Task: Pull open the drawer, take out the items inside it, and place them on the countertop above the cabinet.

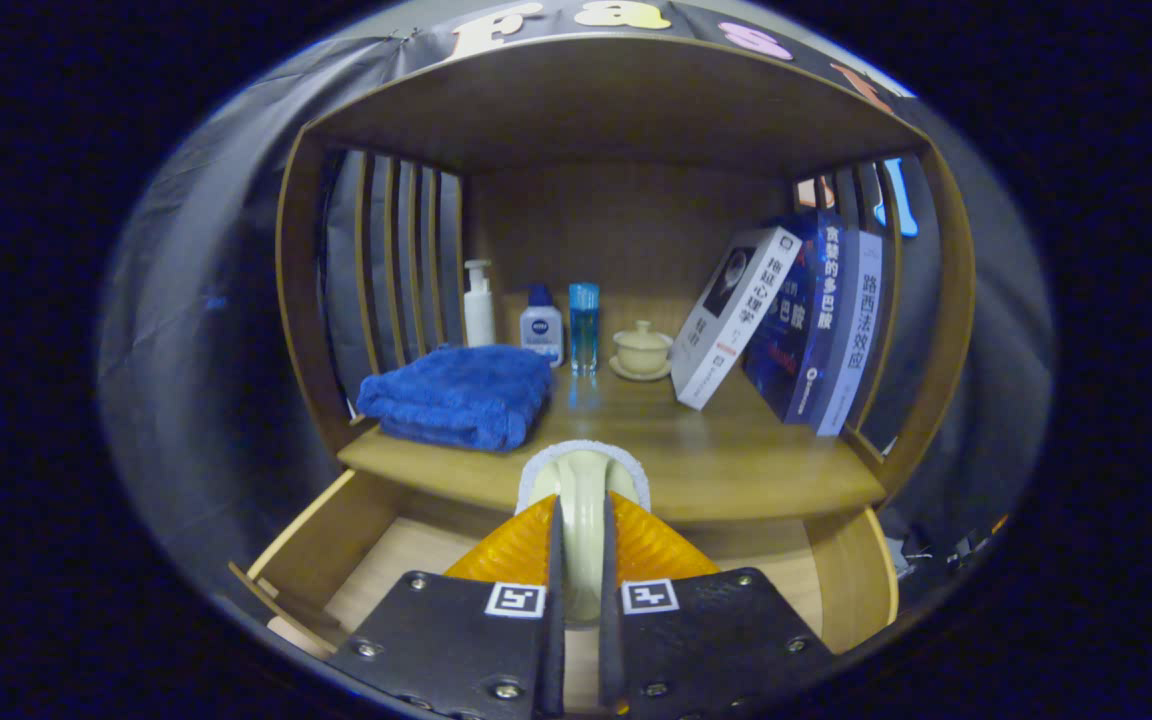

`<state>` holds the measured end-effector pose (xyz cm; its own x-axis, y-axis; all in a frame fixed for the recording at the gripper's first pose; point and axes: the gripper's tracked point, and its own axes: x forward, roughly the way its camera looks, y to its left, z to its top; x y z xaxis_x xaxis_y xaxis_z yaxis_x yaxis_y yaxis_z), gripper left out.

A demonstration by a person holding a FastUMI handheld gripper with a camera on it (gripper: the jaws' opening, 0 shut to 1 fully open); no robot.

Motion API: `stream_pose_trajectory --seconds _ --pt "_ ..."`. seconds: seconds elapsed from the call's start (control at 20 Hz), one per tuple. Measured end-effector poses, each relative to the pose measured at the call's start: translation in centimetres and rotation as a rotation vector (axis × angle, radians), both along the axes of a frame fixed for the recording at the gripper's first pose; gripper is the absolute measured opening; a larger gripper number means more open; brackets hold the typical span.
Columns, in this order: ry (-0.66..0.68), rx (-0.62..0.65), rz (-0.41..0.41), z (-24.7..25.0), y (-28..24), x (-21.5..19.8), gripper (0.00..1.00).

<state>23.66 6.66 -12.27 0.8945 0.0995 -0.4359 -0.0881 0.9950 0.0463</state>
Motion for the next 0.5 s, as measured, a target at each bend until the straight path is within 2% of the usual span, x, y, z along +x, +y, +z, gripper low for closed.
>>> stream_pose_trajectory --seconds 0.25,0.5 --pt "-0.048 0.007 -0.047 0.7 0.1 4.7 0.14" --pt "-0.043 -0.032 -0.081 -1.0 -0.3 8.0 0.14"
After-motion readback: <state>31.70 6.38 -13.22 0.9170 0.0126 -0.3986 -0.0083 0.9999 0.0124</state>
